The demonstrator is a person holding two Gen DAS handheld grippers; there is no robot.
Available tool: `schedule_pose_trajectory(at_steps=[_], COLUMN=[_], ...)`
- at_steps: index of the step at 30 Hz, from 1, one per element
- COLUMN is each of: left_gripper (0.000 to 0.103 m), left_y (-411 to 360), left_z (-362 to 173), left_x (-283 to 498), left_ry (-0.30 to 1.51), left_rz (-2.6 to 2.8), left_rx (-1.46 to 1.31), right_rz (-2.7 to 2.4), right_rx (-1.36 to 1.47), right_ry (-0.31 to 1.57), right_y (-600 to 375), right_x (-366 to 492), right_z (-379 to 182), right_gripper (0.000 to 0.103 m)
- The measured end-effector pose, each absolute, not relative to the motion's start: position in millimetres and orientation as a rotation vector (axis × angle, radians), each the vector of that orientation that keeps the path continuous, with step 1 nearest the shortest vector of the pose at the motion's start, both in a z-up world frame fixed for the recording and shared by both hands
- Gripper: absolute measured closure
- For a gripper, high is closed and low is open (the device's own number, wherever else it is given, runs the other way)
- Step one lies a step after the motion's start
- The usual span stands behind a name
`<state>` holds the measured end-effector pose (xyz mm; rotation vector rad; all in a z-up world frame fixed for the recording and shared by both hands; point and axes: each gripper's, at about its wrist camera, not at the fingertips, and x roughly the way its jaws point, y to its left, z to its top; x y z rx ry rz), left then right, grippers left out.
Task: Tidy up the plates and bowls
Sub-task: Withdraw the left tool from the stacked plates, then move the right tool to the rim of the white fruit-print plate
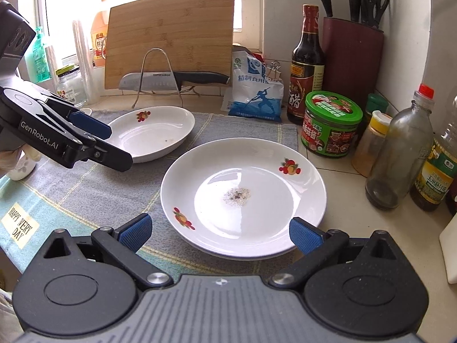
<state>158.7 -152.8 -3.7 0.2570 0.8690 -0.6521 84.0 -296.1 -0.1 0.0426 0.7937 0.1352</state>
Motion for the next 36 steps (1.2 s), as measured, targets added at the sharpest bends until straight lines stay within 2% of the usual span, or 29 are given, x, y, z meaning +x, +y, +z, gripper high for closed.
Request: schedule_pose_trajectory(at_steps=[14, 29, 36], left_gripper=[0.019, 0.019, 0.007], left_y=[-99.6, -75.4, -80.0], left_z=[-29.1, -73.2, -78.8], left_x=[158.2, 200.6, 215.5], left_ry=[0.887, 0.870, 0.829], left_rz=[-0.537, -0.524, -0.553], left_rx=[0.163, 0.251, 0.268], right_rz=[0.136, 0.046, 0.004], right_rx=[-0.012, -0.044, -0.058], right_ry=[0.830, 0.877, 0.879], right_y=[-248.3, -202.9, -193.0], right_x=[98.5, 117.0, 113.2], right_z=[5.7, 11.5, 15.8], right_gripper=[0.000, 0.000, 0.000])
